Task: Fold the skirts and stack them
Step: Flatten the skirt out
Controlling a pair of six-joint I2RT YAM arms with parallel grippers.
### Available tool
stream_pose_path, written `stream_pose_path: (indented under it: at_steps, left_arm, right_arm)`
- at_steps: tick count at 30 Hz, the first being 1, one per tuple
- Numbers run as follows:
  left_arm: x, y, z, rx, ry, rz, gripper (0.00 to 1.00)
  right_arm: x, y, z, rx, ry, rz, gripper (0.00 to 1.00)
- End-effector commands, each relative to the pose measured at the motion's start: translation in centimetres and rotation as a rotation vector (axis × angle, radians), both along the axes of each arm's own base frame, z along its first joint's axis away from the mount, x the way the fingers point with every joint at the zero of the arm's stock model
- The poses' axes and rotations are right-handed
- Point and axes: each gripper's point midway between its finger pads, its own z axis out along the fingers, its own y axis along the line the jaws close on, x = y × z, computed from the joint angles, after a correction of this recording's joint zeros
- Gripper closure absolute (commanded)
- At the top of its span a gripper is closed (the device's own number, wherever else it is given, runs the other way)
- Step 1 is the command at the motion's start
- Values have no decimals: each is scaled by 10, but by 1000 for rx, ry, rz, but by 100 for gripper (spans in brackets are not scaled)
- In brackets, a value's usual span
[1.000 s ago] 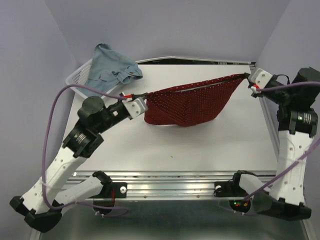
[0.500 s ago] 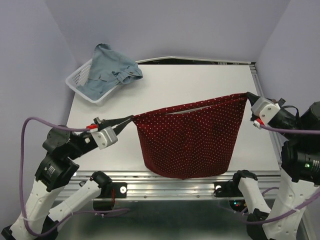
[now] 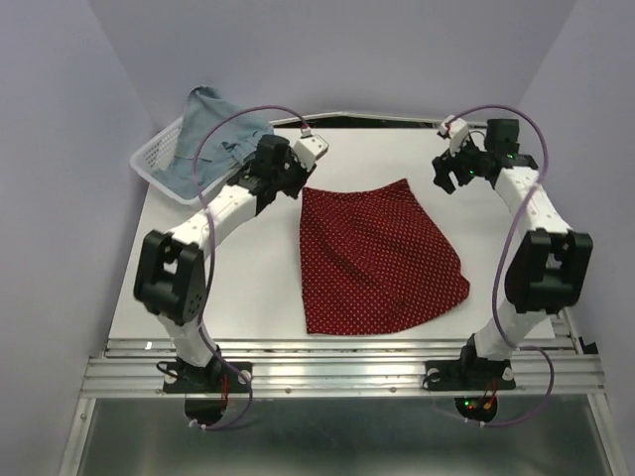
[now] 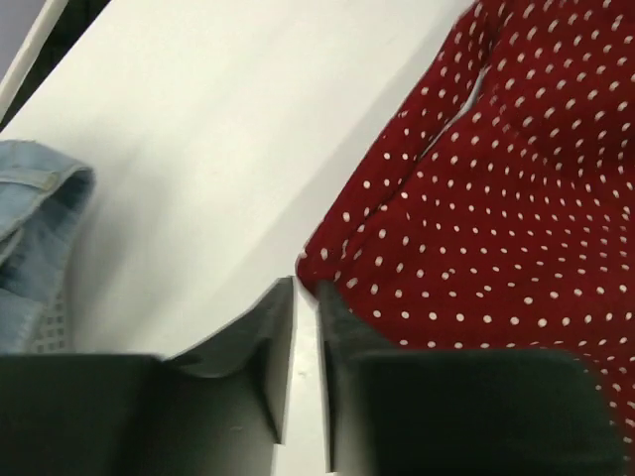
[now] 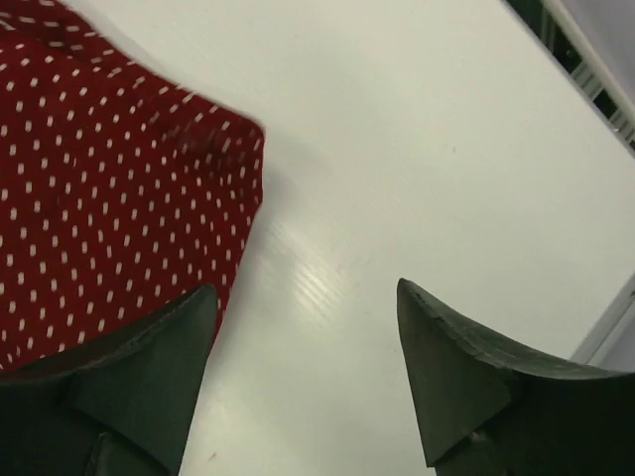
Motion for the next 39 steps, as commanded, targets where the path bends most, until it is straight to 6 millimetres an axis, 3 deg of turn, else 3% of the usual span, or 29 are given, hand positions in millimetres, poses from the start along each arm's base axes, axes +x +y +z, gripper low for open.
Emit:
stream_pose_path:
  at_steps: [1,2,4,5,6,8,10,11,13,14,15,18,20,26,29,33,36,39]
  left_arm:
    - [84,20,66,-41,-195,213,48]
    - [101,32,62,-11,-177,279,47]
    - [108,40,61,-13,-161,301,23]
    - [105,36,61,-26,-148,264,21]
    - [95,37,61,-24,-137,236,2]
    - [77,31,60,-38,-123,159,2]
    - [48,29,53,-35,-87,86,2]
    - [25,26,41,-44,-33,31,3]
    - [2,24,27,-47,27,-25,7]
    - [-21,23,9,-41,100,-74,10]
    - [-31,24,0,-26,129,-102,16]
    - [-63,29,-33,17,228,-153,24]
    - [-78,33,-53,59,263,-192,29]
    - [-91,35,-104,205,336,-223,42]
    - [-94,37,-119,261,342,-238,44]
    - [-116,33,-141,362,331,-342,46]
    - [-137,29,-159,422,369,-377,46]
    - [-164,19,-171,431,424,-457,52]
  right_arm:
    - [79,-10,82,48,-194,-222,17]
    - [81,-15,77,63,-135,-279,16]
    - [86,-18,81,54,-114,-292,16]
    - [82,-17,83,47,-104,-283,17]
    - [71,-12,76,51,-65,-257,17]
    - [51,-3,66,57,-7,-206,19]
    - [24,10,41,86,106,-140,22]
    - [7,18,19,113,195,-112,27]
    - [-6,23,-2,125,266,-97,32]
    - [-13,24,-14,117,300,-76,39]
    - [-26,26,-33,124,376,-75,41]
    - [-43,26,-59,120,466,-75,45]
    - [-57,25,-82,109,528,-81,47]
    - [-82,18,-132,49,643,-118,50]
    - [-75,5,-152,-14,633,-168,51]
    - [-51,-10,-186,-70,655,-236,55]
    - [-41,-12,-194,-71,658,-254,56]
    - [-16,-10,-193,-74,597,-259,56]
